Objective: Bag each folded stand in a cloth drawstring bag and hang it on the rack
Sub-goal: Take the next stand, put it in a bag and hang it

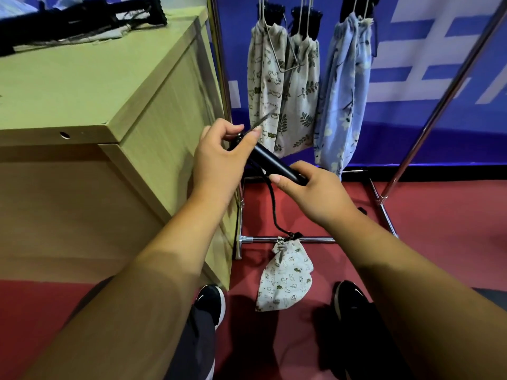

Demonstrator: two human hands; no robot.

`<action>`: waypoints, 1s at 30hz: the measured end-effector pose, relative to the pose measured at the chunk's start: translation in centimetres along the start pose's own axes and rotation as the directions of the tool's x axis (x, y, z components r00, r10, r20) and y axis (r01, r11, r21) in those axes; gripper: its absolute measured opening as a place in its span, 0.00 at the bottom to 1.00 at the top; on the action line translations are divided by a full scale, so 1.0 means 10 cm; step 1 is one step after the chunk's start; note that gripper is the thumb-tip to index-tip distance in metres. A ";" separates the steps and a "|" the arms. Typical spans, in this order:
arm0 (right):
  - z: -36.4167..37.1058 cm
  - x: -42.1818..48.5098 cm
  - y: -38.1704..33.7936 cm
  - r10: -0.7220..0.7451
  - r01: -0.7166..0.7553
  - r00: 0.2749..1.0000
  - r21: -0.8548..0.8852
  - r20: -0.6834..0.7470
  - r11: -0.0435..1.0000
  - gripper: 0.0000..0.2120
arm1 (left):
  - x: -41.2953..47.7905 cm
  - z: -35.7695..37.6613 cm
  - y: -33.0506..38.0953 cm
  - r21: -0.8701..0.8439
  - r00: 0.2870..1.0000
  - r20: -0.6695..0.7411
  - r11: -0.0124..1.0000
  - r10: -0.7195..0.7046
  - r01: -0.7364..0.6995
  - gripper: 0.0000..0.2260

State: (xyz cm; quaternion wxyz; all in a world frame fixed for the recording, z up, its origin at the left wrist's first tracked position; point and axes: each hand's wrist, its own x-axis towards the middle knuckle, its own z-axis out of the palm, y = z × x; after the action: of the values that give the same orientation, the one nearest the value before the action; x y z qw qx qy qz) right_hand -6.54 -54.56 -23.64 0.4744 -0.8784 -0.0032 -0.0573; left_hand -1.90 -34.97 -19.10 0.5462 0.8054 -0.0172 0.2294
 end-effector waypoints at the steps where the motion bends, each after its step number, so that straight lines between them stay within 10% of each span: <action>1: 0.00 0.01 0.00 0.004 -0.004 1.000 0.012 0.004 1.000 0.17 | -0.01 0.01 0.01 0.005 1.000 0.004 1.000 0.010 -0.010 0.13; 6: -0.03 0.05 -0.08 0.038 -0.037 0.999 0.141 -0.005 0.989 0.16 | 0.05 0.01 0.02 -0.112 0.993 0.118 0.993 -0.020 0.033 0.18; 10: -0.09 0.06 -0.29 0.059 -0.059 0.998 0.396 0.012 0.916 0.16 | 0.01 0.12 0.12 -0.398 0.928 0.301 0.856 -0.218 0.330 0.23; 13: -0.16 0.08 -0.35 0.101 -0.074 0.995 0.482 -0.029 0.873 0.19 | -0.07 0.19 0.09 -0.180 0.788 0.538 0.872 -0.300 0.455 0.24; 21: -0.22 0.22 -0.31 0.241 -0.138 0.968 0.653 -0.071 0.745 0.37 | -0.40 0.39 -0.19 0.191 0.480 0.841 0.967 -0.251 0.171 0.17; 30: -0.25 0.19 -0.34 0.311 -0.183 0.945 0.631 -0.097 0.754 0.33 | -0.39 0.40 -0.23 0.177 0.512 0.825 0.970 -0.239 0.167 0.10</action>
State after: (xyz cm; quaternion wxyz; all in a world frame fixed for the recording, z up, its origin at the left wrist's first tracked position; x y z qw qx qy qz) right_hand -5.13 -54.83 -19.23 0.7350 -0.6588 0.1416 -0.0759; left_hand -3.30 -38.41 -23.82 0.4630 0.8323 -0.1743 -0.2502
